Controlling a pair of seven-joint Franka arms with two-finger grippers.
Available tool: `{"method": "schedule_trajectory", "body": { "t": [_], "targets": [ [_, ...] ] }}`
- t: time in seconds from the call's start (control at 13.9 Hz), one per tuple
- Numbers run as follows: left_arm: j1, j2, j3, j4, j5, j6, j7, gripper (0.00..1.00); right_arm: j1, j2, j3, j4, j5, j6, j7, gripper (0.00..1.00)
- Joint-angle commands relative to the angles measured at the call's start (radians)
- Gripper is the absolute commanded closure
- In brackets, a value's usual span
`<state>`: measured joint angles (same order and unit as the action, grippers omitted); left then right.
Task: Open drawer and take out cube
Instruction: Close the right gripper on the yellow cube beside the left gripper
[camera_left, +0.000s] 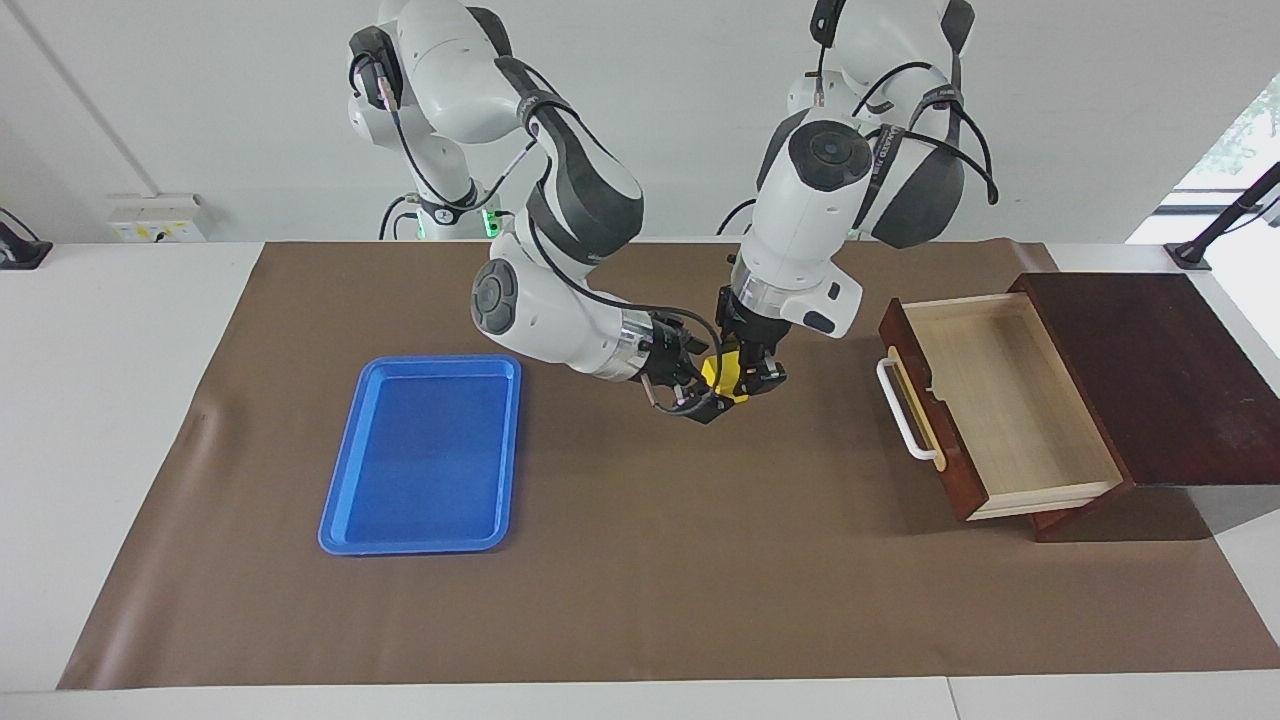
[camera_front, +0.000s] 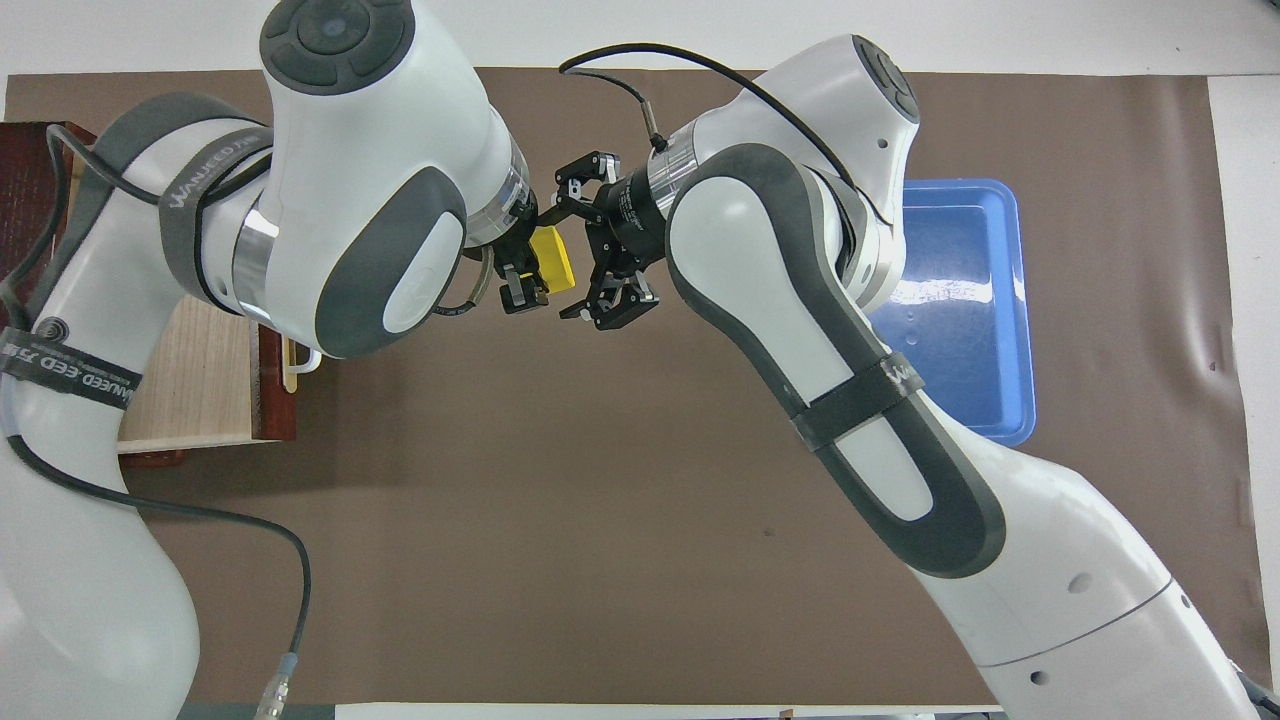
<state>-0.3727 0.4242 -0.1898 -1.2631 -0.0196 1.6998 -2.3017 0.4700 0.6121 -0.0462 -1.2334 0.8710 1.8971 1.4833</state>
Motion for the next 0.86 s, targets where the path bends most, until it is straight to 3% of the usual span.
{"method": "schedule_trajectory", "body": {
  "t": [0.0,0.36,0.79],
  "targets": [
    [-0.005,-0.005,0.003,-0.015,0.0,0.017,-0.018,1.0,0.007,0.0,-0.003,-0.017,0.005,0.036,0.026,0.0],
    [-0.005,-0.005,0.001,-0.015,0.0,0.018,-0.018,1.0,0.007,-0.002,-0.003,-0.021,0.003,0.04,0.026,0.01],
    [-0.005,-0.005,0.003,-0.015,0.0,0.018,-0.018,1.0,0.007,-0.003,-0.003,-0.021,0.003,0.039,0.026,0.39]
  ]
}}
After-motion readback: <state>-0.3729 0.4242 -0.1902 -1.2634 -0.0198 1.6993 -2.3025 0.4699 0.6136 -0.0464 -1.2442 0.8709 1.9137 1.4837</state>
